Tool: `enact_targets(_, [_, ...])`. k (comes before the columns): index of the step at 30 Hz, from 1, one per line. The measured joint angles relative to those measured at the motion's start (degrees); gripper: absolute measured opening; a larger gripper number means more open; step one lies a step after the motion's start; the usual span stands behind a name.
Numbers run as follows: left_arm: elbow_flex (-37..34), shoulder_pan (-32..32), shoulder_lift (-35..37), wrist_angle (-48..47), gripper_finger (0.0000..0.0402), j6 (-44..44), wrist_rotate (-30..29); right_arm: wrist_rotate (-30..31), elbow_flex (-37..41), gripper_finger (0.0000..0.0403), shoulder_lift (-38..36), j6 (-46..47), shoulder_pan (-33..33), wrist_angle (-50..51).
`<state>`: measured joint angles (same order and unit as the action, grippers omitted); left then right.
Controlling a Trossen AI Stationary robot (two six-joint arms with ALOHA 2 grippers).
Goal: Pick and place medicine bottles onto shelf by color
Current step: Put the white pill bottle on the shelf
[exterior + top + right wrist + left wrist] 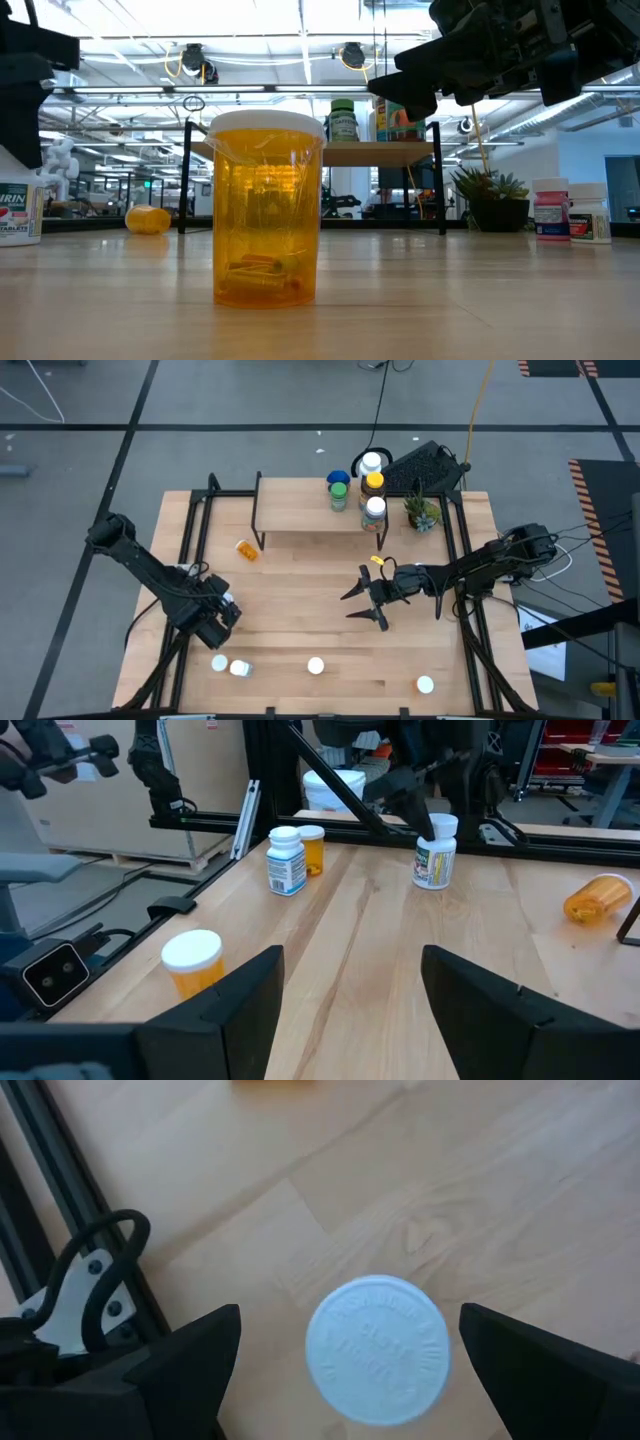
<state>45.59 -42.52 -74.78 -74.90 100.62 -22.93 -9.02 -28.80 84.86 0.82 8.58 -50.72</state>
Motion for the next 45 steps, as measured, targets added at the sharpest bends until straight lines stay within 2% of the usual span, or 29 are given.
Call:
enact_targets(3, [-0.3,0.0,0.0,0.4,0.0353,-0.2,0.5,0.0,0.0,0.0233,0.0,0.0,0.0,0.0])
enact_targets(10, [-0.3,0.0,0.0,0.5,0.0255,-0.7,1.1,0.0,0.0,0.0233,0.0,0.0,0.0,-0.1])
enact_targets(14, [-0.3,0.1,0.0,0.6,0.0216,-1.2,1.9,0.0,0.0,0.0233,0.0,0.0,0.0,-0.4])
enact_targets(18, [0.0,1.0,1.8,0.5,0.0207,-1.8,2.2,0.0,0.0,0.0233,0.0,0.0,0.0,-1.4])
enact_targets(22, [2.7,4.9,4.5,0.4,0.0217,-6.2,2.2,0.2,0.0,0.0233,0.0,-0.3,0.0,-1.8])
enact_targets(27, [9.5,14.5,4.5,1.9,0.0209,-21.5,1.2,4.8,0.0,0.0233,-3.0,-2.2,0.0,1.8])
enact_targets(35, [26.5,31.6,-0.6,9.1,0.0217,-54.4,-4.4,11.5,0.0,0.0233,-12.8,-3.9,0.0,17.7])
enact_targets(40, [38.9,41.6,-8.6,15.0,0.0211,-73.2,-0.2,18.5,0.0,0.0233,-16.9,-4.5,0.1,24.9])
enact_targets(45, [52.5,48.8,-19.3,14.7,0.0211,-83.7,3.3,20.8,0.0,0.0233,-18.4,-4.0,0.1,29.0])
